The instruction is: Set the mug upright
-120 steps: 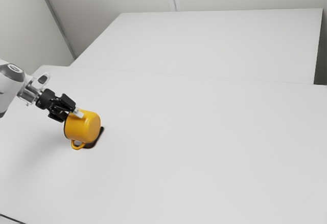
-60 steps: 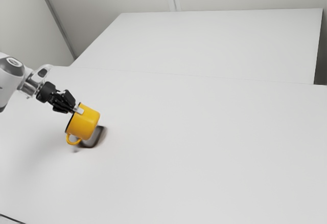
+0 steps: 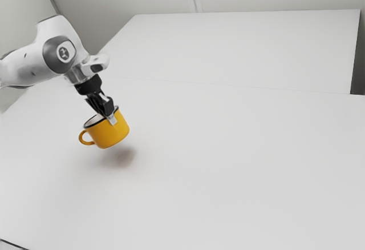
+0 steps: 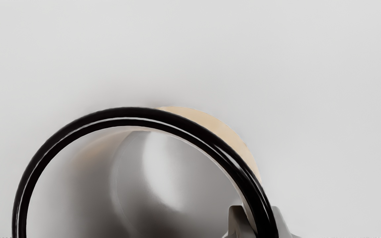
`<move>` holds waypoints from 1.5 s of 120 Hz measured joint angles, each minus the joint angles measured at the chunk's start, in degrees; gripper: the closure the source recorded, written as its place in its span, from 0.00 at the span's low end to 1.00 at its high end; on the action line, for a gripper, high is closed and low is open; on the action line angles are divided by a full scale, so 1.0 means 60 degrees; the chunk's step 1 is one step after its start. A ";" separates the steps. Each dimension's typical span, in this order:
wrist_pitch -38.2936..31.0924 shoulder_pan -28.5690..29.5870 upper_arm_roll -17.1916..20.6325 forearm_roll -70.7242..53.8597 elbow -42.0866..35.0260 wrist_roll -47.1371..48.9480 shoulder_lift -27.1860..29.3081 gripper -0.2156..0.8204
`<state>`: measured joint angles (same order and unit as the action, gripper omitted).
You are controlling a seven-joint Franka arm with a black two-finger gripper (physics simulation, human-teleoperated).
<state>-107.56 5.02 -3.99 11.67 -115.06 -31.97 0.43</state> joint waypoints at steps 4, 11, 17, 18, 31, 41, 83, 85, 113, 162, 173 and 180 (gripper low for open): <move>-0.0064 -0.0197 0.0160 -0.0500 -0.0067 0.0274 0.0076 0.97; -0.0180 -0.0631 0.0339 -0.1365 -0.0261 0.0791 0.0225 0.97; -0.0343 -0.0920 0.0494 -0.1954 -0.0500 0.1230 0.0286 0.97; -0.0371 -0.0966 0.0509 -0.2032 -0.0534 0.1301 0.0291 0.97; -0.0836 -0.1269 0.0626 -0.2734 -0.0818 0.2196 0.0291 0.97; -0.1314 -0.1082 0.0780 -0.2990 -0.0882 0.2821 0.0259 0.97; -0.2925 -0.0636 0.1192 -0.2575 -0.1318 0.5346 -0.0009 0.97; -0.2972 -0.0657 0.1205 -0.2560 -0.1321 0.5447 -0.0038 0.97; -0.3453 -0.1207 0.1145 -0.2507 -0.1293 0.6609 -0.0292 0.97; -0.4221 -0.1797 0.1138 -0.3374 -0.1236 0.7874 -0.0851 0.97; -0.4290 -0.1846 0.1139 -0.3476 -0.1207 0.8067 -0.0964 0.96; -0.4326 -0.1870 0.1139 -0.3506 -0.1170 0.8176 -0.1072 0.96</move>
<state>-133.51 -6.20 2.84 -9.37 -122.09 17.08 -6.00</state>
